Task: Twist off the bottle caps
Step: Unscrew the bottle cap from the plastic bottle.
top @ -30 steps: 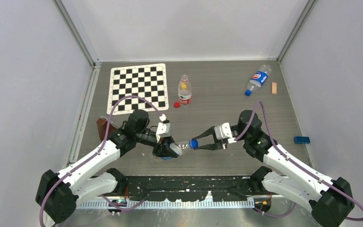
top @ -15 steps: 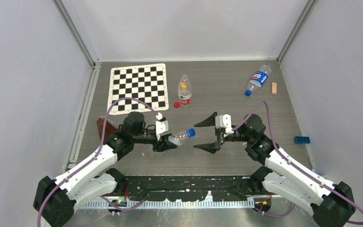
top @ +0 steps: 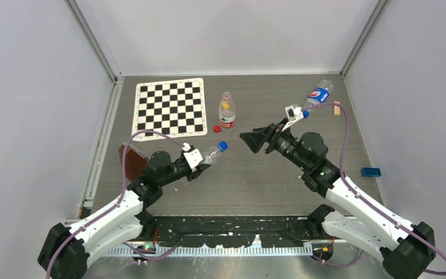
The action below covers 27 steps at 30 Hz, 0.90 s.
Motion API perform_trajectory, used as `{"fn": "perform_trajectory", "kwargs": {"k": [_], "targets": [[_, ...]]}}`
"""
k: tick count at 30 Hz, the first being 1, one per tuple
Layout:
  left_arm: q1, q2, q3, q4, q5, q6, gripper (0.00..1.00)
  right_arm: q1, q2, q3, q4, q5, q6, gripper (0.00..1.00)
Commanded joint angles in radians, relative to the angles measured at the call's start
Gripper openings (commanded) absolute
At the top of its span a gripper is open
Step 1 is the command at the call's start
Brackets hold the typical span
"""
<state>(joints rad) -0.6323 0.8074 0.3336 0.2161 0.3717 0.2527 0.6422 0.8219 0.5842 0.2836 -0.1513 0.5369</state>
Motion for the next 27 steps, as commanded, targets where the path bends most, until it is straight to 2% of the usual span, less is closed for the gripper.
{"fn": "perform_trajectory", "kwargs": {"k": [1, 5, 13, 22, 27], "targets": [[-0.042, -0.042, -0.013, 0.160, -0.108, 0.015, 0.06, 0.001, 0.069, 0.121, -0.142, 0.007, 0.252, 0.83], [-0.089, -0.052, -0.018, 0.164, -0.165, 0.048, 0.06, 0.001, 0.158, 0.178, -0.152, -0.099, 0.359, 0.83], [-0.126, -0.060, -0.024, 0.166, -0.234, 0.070, 0.05, 0.005, 0.315, 0.206, -0.032, -0.271, 0.479, 0.75], [-0.136, -0.053, -0.024, 0.158, -0.248, 0.082, 0.05, 0.024, 0.391, 0.229, 0.012, -0.292, 0.490, 0.69], [-0.139, -0.051, -0.022, 0.157, -0.252, 0.080, 0.04, 0.026, 0.406, 0.232, 0.021, -0.307, 0.493, 0.59]]}}
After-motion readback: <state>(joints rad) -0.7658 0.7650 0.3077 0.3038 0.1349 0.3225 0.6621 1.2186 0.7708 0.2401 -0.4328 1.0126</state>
